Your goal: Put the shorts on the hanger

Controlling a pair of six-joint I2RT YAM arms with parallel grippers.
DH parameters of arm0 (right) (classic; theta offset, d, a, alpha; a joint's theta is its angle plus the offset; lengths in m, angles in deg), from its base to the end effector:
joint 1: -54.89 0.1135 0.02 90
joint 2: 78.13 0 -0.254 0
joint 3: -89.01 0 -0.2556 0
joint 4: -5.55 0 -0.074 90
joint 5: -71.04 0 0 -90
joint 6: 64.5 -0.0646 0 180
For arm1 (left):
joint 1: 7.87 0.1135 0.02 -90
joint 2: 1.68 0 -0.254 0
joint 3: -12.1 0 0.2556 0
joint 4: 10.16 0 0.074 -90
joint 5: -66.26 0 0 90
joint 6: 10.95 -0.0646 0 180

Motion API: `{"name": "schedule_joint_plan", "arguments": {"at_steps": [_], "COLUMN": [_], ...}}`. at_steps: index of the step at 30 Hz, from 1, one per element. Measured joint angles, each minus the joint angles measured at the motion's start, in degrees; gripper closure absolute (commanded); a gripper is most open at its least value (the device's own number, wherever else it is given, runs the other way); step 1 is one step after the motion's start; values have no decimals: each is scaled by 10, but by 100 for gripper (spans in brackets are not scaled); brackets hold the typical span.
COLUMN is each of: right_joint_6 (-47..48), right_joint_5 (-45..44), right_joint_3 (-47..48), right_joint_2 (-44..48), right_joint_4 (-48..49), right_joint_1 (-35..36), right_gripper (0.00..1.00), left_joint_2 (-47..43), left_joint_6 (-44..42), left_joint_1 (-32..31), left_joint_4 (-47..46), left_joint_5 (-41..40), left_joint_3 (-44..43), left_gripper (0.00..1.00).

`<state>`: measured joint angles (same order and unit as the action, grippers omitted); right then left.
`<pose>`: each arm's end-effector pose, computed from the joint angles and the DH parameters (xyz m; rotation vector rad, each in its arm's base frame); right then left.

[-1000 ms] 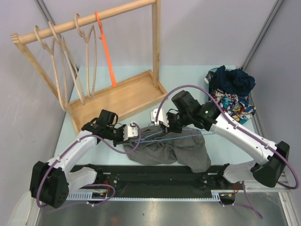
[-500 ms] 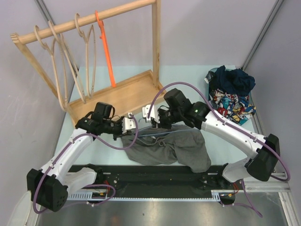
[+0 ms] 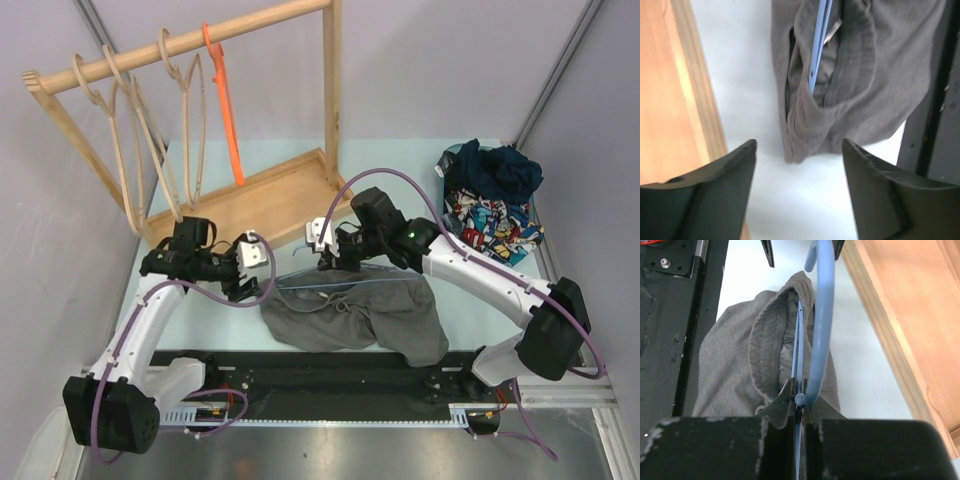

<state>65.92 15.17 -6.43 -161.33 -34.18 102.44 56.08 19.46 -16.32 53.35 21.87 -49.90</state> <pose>0.2064 0.2793 0.2927 -1.7453 1.3425 0.7328 0.1913 -0.0751 0.2448 1.4861 1.7332 -0.5912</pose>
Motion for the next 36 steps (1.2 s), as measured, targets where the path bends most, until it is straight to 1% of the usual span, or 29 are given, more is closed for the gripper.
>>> {"name": "schedule_joint_plan", "arguments": {"at_steps": [2,4,8,11,12,14,15,16,17,18,19,20,22,23,24,25,26,29,30,31,32,34,35,36], "right_joint_6": [1,2,6,7,6,4,2,1,0,-3,-6,-10,-18,-22,-26,-31,-43,-82,-103,-118,-134,-175,-187,-200], "right_joint_5": [6,12,22,25,26,26,26,26,26,27,27,26,22,22,21,19,15,-1,-8,-13,-18,-30,-33,-33], "right_joint_3": [-1,-4,-11,-14,-14,-14,-15,-16,-16,-17,-18,-19,-19,-20,-20,-20,-20,-21,-21,-21,-21,-17,-16,-13], "right_joint_2": [0,0,0,0,0,1,1,2,4,6,8,11,17,22,29,43,53,115,143,162,178,201,200,195], "right_joint_4": [5,11,14,19,21,26,29,30,30,30,29,27,24,24,22,19,16,6,3,1,-1,-10,-16,-27], "right_joint_1": [-4,-6,-6,-6,-6,-5,-5,-4,-4,-3,-3,-3,-4,-6,-10,-15,-20,-62,-87,-103,-118,-165,-179,-195], "right_gripper": [100,100,100,100,100,100,100,100,100,100,97,78,50,29,20,9,1,0,0,3,8,10,13,13], "left_joint_2": [0,3,23,51,58,67,70,72,75,76,76,76,73,71,69,65,63,51,48,44,42,36,34,29], "left_joint_6": [-27,-52,-64,-56,-49,-33,-27,-22,-16,-11,-5,-2,1,5,6,6,6,4,2,1,0,-6,-8,-10], "left_joint_1": [19,23,10,-30,-46,-76,-90,-101,-110,-115,-116,-116,-117,-117,-117,-118,-118,-119,-120,-120,-120,-122,-123,-125], "left_joint_4": [11,14,-5,-42,-58,-82,-94,-103,-110,-118,-122,-128,-136,-138,-137,-134,-132,-124,-122,-121,-120,-116,-115,-114], "left_joint_5": [0,1,-2,-5,-6,-7,-8,-9,-9,-9,-10,-10,-9,-9,-9,-10,-10,-15,-15,-15,-15,-20,-20,-23], "left_joint_3": [4,17,39,42,43,46,48,49,49,50,50,50,50,51,53,56,57,61,61,61,61,61,61,61], "left_gripper": [15,15,22,37,51,65,80,88,100,100,100,100,100,100,100,100,100,100,100,100,100,100,100,100]}}
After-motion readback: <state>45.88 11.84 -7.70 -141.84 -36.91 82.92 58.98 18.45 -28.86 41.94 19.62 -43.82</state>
